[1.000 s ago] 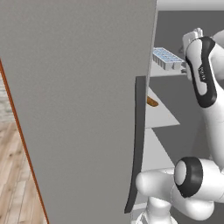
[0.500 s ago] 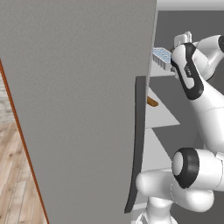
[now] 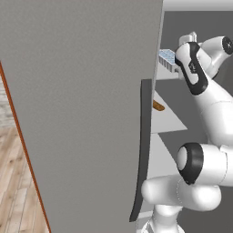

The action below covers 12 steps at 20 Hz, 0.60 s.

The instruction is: Open the freezer door, pick up the ice cube tray from the freezer, and place it on the dining counter.

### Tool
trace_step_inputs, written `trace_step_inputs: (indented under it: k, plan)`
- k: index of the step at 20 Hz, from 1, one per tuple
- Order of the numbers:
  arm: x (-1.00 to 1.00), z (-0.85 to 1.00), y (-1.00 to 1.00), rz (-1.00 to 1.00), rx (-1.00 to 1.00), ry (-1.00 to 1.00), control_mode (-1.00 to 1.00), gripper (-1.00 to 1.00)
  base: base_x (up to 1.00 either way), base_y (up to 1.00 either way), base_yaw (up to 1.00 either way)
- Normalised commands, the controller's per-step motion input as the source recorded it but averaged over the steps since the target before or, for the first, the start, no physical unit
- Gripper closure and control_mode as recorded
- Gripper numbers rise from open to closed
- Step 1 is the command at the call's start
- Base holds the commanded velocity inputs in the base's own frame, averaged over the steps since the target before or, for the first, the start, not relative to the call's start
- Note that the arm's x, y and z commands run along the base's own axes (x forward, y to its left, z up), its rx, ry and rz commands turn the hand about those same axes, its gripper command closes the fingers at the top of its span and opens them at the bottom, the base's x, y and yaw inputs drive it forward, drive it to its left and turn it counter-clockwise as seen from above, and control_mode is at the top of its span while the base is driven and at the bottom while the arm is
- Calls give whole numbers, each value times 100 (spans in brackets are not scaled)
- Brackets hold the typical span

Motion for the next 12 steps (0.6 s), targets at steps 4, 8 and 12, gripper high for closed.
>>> trace_step_inputs:
  k: [4, 8, 12]
  plan:
    - [18, -11, -11, 0, 0, 0, -100, -100, 0, 0, 0]
    - [4, -21, 0, 0, 0, 0, -100, -100, 0, 0, 0]
    - [4, -34, 0, 0, 0, 0, -100, -100, 0, 0, 0]
